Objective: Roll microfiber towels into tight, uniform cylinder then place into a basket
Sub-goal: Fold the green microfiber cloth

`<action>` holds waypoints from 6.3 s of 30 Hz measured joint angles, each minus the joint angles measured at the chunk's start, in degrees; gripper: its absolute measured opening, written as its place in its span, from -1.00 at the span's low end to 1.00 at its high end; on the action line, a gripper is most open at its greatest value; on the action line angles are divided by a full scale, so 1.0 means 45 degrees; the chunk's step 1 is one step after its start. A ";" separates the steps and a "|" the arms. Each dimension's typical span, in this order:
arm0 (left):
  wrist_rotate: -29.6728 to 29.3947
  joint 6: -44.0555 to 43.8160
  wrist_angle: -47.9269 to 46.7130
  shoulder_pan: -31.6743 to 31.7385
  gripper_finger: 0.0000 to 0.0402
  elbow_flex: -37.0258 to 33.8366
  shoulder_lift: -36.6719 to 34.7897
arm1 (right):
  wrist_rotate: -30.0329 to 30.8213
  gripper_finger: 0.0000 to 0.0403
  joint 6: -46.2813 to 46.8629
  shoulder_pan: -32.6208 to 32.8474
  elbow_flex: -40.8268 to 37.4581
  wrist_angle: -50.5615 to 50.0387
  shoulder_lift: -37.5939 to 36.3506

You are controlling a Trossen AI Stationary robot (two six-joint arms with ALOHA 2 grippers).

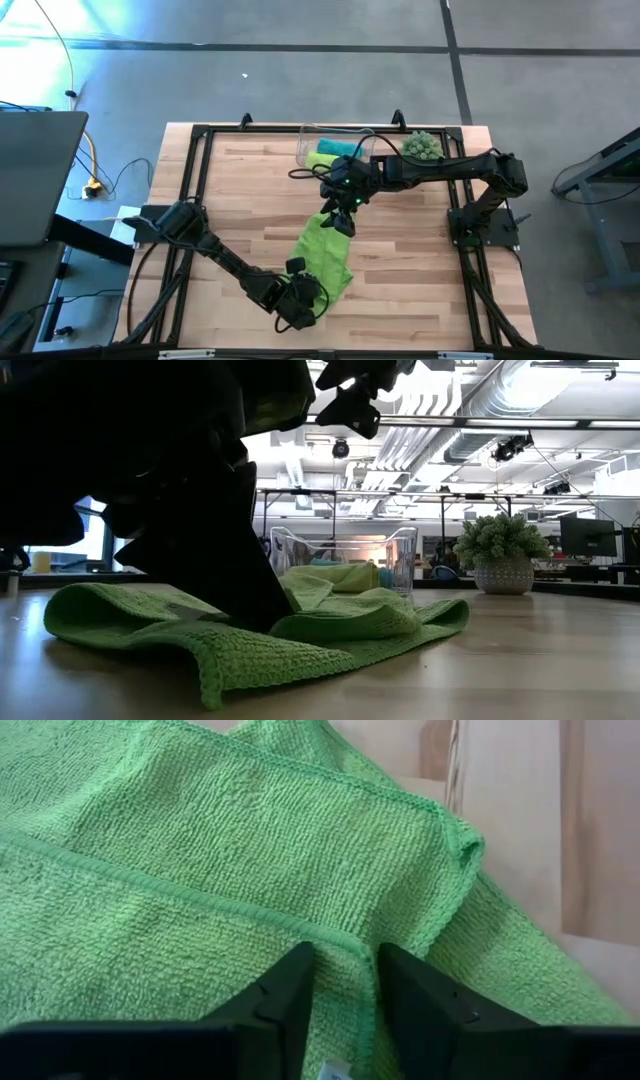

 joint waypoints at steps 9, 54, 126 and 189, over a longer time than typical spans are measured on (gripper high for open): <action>0.0461 -0.0388 -0.0196 0.0005 -0.59 0.0193 0.0004 | 0.0000 0.03 -0.0005 0.0000 0.0000 -0.0196 0.0000; 0.1263 0.0208 -0.3908 -0.0029 -0.68 0.2084 0.0228 | 0.0005 0.03 -0.0010 -0.0024 -0.0005 -0.3102 0.0000; -0.1850 -0.1112 -1.0438 -0.0777 -1.00 0.2123 -0.4859 | 0.7660 -0.12 0.3518 0.1452 -0.9063 0.7594 0.1239; -0.6896 0.3268 -1.2462 0.2344 -1.00 0.4085 -0.8821 | 1.3569 -1.00 -0.9973 0.2876 -0.4763 -0.0062 -0.9739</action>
